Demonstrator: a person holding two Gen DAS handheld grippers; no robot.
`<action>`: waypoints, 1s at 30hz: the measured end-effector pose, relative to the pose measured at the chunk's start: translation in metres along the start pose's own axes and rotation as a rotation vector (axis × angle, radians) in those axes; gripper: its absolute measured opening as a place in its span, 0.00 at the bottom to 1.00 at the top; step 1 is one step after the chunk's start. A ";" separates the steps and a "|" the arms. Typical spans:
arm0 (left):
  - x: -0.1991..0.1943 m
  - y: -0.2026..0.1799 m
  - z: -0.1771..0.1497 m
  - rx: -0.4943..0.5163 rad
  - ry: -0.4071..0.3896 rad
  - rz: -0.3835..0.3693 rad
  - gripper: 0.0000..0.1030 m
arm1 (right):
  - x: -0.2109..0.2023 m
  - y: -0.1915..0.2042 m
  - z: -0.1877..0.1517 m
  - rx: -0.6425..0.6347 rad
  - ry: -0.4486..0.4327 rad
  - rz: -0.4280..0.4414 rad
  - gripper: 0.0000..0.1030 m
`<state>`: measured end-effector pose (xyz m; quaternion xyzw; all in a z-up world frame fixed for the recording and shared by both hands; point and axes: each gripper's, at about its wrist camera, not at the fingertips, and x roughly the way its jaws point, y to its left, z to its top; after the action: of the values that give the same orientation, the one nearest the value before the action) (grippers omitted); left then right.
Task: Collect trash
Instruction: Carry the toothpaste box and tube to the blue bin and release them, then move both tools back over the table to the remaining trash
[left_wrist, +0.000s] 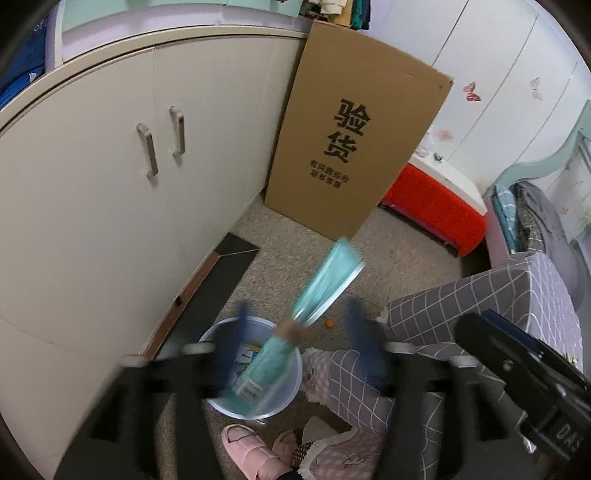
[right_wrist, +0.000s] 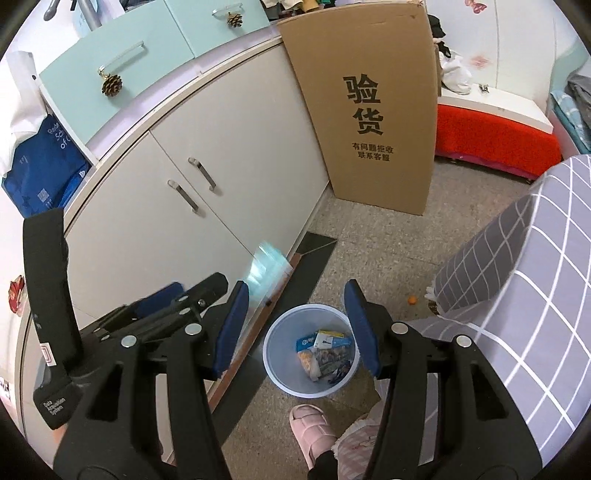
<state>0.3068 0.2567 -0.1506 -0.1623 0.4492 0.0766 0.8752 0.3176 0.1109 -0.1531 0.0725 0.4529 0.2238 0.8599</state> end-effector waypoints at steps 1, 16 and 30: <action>-0.002 0.000 0.000 -0.001 -0.011 0.006 0.65 | -0.002 -0.001 0.000 0.002 0.002 0.001 0.52; -0.083 -0.055 -0.019 0.080 -0.127 -0.052 0.65 | -0.092 -0.024 -0.007 0.061 -0.091 -0.010 0.53; -0.143 -0.194 -0.093 0.332 -0.079 -0.284 0.65 | -0.233 -0.133 -0.054 0.148 -0.200 -0.179 0.59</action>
<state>0.2068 0.0446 -0.0434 -0.0746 0.3937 -0.1158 0.9089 0.2018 -0.1169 -0.0541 0.1169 0.3846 0.1041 0.9097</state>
